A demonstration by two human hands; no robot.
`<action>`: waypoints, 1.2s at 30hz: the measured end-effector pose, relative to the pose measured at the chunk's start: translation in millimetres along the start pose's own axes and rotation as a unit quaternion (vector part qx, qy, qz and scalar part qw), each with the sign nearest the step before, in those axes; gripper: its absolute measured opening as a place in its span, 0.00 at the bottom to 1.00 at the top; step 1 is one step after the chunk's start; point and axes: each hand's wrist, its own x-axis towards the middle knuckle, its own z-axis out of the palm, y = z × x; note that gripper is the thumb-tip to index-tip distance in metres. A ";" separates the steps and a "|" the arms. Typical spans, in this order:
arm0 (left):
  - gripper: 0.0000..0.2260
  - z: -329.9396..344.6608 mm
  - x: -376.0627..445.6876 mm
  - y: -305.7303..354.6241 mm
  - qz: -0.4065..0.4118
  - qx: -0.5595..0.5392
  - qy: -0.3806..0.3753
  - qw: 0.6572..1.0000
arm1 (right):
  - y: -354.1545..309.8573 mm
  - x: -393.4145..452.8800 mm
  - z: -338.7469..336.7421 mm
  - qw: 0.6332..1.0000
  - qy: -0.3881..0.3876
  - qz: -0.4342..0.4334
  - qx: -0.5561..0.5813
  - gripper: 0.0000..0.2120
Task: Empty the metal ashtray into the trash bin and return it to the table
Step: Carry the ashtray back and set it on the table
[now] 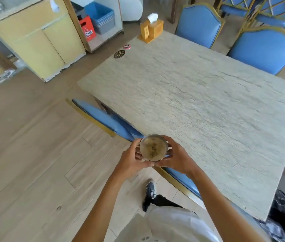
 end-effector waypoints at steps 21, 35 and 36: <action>0.41 -73.6 235.9 57.0 0.095 0.145 -0.199 0.964 | -34.0 139.6 -23.1 0.969 0.211 0.130 0.004 0.47; 0.41 -88.6 361.4 61.9 0.154 0.197 -0.275 0.928 | -35.5 233.1 -27.5 0.932 0.289 0.218 0.008 0.46; 0.40 -85.3 368.9 61.0 0.156 0.204 -0.276 0.926 | -32.2 238.6 -30.8 0.932 0.287 0.222 0.007 0.45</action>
